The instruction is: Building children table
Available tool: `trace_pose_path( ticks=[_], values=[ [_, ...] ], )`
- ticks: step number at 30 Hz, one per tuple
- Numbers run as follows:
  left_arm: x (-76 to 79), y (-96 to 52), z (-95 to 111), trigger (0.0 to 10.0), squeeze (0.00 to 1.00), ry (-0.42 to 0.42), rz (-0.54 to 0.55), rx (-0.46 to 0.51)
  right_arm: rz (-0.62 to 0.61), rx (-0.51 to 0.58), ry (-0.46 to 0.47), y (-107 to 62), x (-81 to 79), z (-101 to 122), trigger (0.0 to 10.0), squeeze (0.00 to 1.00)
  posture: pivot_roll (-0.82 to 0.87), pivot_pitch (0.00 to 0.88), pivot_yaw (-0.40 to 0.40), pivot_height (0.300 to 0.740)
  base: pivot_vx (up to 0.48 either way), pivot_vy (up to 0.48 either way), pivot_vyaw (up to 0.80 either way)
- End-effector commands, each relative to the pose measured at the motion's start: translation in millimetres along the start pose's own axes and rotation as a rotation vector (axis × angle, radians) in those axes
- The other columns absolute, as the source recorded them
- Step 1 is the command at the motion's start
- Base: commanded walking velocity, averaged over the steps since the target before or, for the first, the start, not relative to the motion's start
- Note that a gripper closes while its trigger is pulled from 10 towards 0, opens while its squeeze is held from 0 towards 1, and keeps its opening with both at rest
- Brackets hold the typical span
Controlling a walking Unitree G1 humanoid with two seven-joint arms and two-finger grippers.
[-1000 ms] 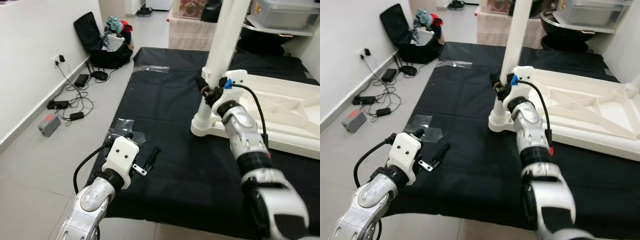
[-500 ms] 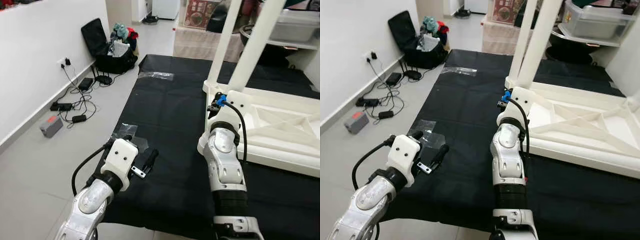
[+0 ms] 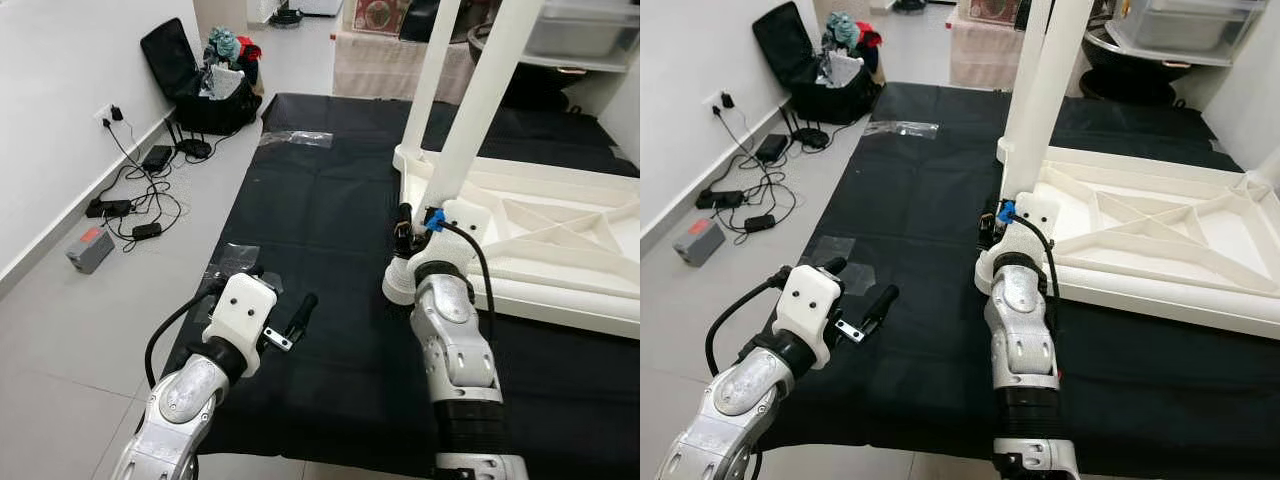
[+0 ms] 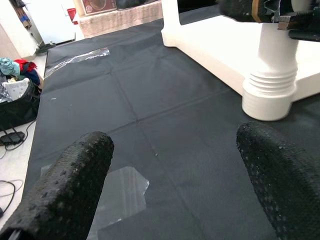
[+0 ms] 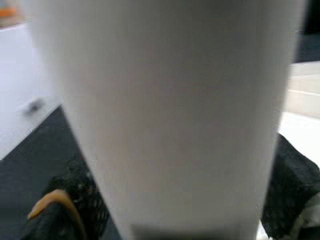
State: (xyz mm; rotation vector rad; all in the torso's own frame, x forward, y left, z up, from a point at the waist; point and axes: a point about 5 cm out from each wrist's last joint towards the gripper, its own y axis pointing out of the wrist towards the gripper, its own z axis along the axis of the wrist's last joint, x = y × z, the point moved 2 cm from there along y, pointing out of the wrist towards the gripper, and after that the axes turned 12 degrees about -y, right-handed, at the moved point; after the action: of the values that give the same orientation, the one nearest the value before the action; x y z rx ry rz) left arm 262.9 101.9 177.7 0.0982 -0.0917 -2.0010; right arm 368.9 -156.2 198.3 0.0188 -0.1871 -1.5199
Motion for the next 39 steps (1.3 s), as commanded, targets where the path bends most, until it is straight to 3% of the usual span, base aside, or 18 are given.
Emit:
trace_pose_path(
  ticks=[1, 4, 5, 9, 12, 13, 16, 19, 26, 27, 28, 38, 39],
  values=[
    [-1.3, -0.7, -5.0, 10.0, 0.00, 0.009, 0.005, -0.019, 0.075, 0.018, 0.001, 1.9, -0.1, -0.6, 10.0, 0.00, 0.10, 0.123, -0.039, 0.740, 0.000, 0.000, 0.00],
    [-1.5, -0.8, -5.3, 10.0, 0.00, 0.008, 0.007, -0.019, 0.125, 0.031, 0.009, 4.3, 4.5, 2.2, 10.0, 0.00, 0.10, 0.121, -0.042, 0.740, 0.000, 0.000, 0.00],
    [-2.8, -1.8, -6.3, 10.0, 0.00, 0.008, 0.012, -0.023, 0.279, 0.058, 0.061, 9.3, 11.3, 9.6, 10.0, 0.00, 0.10, 0.116, -0.042, 0.740, 0.000, 0.000, 0.00],
    [-2.6, -2.3, -6.8, 10.0, 0.00, 0.010, 0.011, -0.025, 0.407, 0.066, 0.075, 10.7, 13.9, 12.6, 10.0, 0.00, 0.10, 0.116, -0.042, 0.740, 0.000, 0.000, 0.00],
    [-0.9, -1.9, -5.6, 10.0, 0.00, 0.010, 0.006, -0.020, 0.685, 0.086, 0.134, 3.8, 2.9, 17.6, 10.0, 0.00, 0.11, 0.104, -0.041, 0.740, 0.000, 0.000, 0.00],
    [-0.9, -1.9, -5.6, 10.0, 0.00, 0.010, 0.006, -0.020, 0.685, 0.086, 0.134, 3.8, 2.9, 17.6, 10.0, 0.00, 0.11, 0.104, -0.041, 0.740, 0.000, 0.000, 0.00],
    [-0.5, -1.3, -5.0, 10.0, 0.00, 0.012, 0.001, -0.018, 0.892, 0.073, 0.169, 1.5, -7.6, 17.8, 10.0, 0.00, 0.12, 0.097, -0.041, 0.740, 0.000, 0.000, 0.00],
    [-0.1, -0.8, -4.6, 10.0, 0.00, 0.015, -0.002, -0.017, 0.986, 0.059, 0.186, 4.3, -14.2, 16.9, 10.0, 0.00, 0.12, 0.096, -0.046, 0.740, 0.000, 0.000, 0.00],
    [1.3, -0.6, -3.4, 10.0, 0.00, 0.015, -0.003, -0.014, 0.979, 0.142, 0.235, 21.4, -21.1, 33.8, 10.0, 0.00, 0.13, 0.102, -0.051, 0.740, 0.000, 0.000, 0.00],
    [1.5, -0.5, -3.1, 10.0, 0.00, 0.015, -0.003, -0.013, 0.956, 0.159, 0.232, 25.3, -21.9, 37.0, 3.8, 0.00, 0.14, 0.105, -0.050, 0.740, 0.000, 0.000, 0.00],
    [1.7, -0.5, -2.9, 10.0, 0.00, 0.016, -0.004, -0.013, 0.939, 0.172, 0.232, 28.0, -21.7, 39.0, 0.0, 0.00, 0.14, 0.106, -0.052, 0.740, 0.000, 0.000, 0.00],
    [1.2, -0.7, -3.8, 10.0, 0.00, 0.014, 0.000, -0.016, 0.856, 0.163, 0.189, 30.2, -16.4, 32.4, 0.0, 0.00, 0.13, 0.109, -0.049, 0.740, 0.000, 0.000, 0.00],
    [1.4, -0.4, -4.1, 10.0, 0.00, 0.013, 0.000, -0.015, 0.789, 0.148, 0.160, 31.4, -12.5, 27.1, 0.0, 0.00, 0.13, 0.105, -0.047, 0.740, 0.000, 0.000, 0.00]
  ],
)
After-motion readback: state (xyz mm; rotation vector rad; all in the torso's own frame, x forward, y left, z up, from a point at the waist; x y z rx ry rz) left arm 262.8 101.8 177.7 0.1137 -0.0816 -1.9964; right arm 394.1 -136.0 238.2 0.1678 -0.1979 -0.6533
